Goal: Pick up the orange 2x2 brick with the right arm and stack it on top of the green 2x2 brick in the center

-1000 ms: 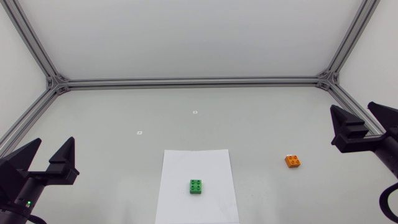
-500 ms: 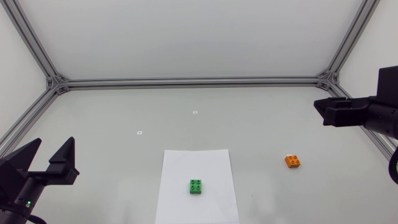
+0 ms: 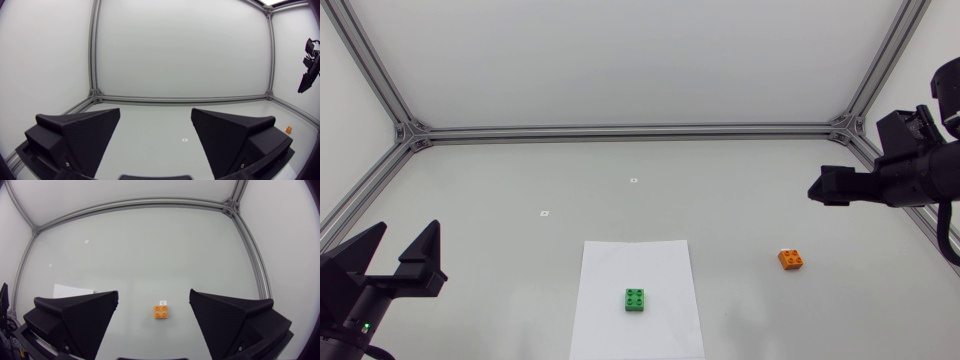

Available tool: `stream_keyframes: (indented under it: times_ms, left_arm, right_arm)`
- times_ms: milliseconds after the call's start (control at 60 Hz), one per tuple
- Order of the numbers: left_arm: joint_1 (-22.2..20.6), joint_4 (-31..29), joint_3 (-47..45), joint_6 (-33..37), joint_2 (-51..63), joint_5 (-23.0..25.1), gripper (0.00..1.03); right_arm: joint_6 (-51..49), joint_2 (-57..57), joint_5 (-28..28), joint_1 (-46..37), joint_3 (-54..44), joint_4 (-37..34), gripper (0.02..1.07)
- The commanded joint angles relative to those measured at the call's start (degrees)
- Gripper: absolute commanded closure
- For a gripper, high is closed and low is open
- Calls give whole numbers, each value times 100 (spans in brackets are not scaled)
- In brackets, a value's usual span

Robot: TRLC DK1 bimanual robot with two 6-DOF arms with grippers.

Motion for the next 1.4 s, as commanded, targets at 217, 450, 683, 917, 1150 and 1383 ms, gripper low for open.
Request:
stream_keyframes:
  times_ms: [217, 450, 683, 917, 1150, 1383]
  left_arm:
    - [17, -87, -235, 73, -45, 23, 4]
    - [17, -87, -235, 73, -45, 23, 4]
    - [17, -87, -235, 73, -45, 23, 4]
    - [17, -87, -235, 73, -45, 23, 4]
    - [17, -87, -235, 73, -45, 23, 4]
    - [17, -87, -235, 73, -45, 23, 4]
  right_arm:
    - [-42, 1394, -207, -245, 697, -876, 6]
    - [-384, 2000, 83, -280, 688, -823, 7]
    - [-411, 2571, 294, 10, 556, -682, 7]
    - [-525, 3002, 233, 45, 459, -585, 7]
    - [-639, 3283, 277, 36, 371, -480, 7]
    - [-630, 3591, 321, 45, 327, -304, 7]
